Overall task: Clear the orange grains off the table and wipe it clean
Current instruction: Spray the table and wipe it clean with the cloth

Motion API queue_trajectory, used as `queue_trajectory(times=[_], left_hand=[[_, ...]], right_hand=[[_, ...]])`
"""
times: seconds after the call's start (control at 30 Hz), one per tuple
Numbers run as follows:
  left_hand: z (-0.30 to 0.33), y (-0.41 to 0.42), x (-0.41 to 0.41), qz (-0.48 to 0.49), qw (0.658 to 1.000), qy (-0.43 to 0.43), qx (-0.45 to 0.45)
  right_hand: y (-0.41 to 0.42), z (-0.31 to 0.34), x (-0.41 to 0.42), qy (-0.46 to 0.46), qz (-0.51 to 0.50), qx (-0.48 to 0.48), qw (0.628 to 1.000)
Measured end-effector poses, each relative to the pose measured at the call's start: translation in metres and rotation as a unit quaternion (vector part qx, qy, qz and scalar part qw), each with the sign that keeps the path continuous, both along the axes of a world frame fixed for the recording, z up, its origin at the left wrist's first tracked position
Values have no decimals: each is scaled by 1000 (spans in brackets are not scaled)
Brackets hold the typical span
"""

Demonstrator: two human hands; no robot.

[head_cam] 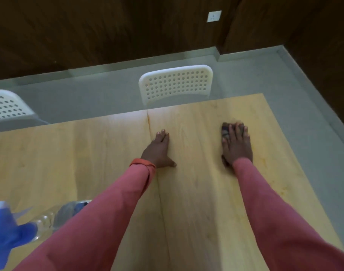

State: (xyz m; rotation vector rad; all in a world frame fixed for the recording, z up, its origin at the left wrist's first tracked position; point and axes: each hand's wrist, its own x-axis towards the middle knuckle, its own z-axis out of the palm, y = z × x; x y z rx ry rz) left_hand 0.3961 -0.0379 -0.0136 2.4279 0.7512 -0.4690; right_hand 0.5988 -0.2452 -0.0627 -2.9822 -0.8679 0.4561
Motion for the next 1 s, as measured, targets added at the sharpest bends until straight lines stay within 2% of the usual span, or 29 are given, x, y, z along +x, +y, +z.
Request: queue_trajectory(times=[0.07, 0.1, 0.2, 0.23, 0.3, 0.4, 0.5, 0.57, 0.67, 0.77, 0.83, 0.9, 1.0], left_hand=[[0, -9, 24, -31, 999, -10, 5], [1, -11, 34, -44, 999, -13, 8], [2, -19, 63, -78, 997, -5, 18], [4, -22, 78, -93, 996, 1, 15], [5, -23, 103, -109, 994, 8, 15], [3, -25, 122, -112, 993, 25, 7], [-7, -23, 126, -104, 994, 28, 7], [-15, -21, 128, -109, 994, 22, 8], [-18, -20, 130, -113, 993, 15, 6], [-20, -20, 131, -112, 994, 16, 1], [-20, -20, 131, -112, 994, 17, 6], [-20, -19, 132, -116, 993, 15, 5], [-20, -19, 131, -113, 993, 13, 0]], right_hand=[[11, -3, 20, -15, -49, -7, 999], [16, -5, 16, -18, -40, 2, 999], [-16, -10, -40, -28, 73, 0, 997], [-40, -8, -55, -27, 79, 4, 997], [-79, -3, -58, -19, 44, 13, 999], [-102, -1, -15, -22, -28, 0, 999], [-81, -7, 57, -36, -84, -6, 996], [-46, -8, 99, -39, -81, -3, 996], [24, -3, 121, -43, -25, 28, 998], [62, 0, 89, -47, 79, 41, 995], [37, -4, 49, -41, 154, 32, 987], [-12, -7, 25, -27, 165, 61, 984], [-74, -6, 56, -36, 35, 67, 996]])
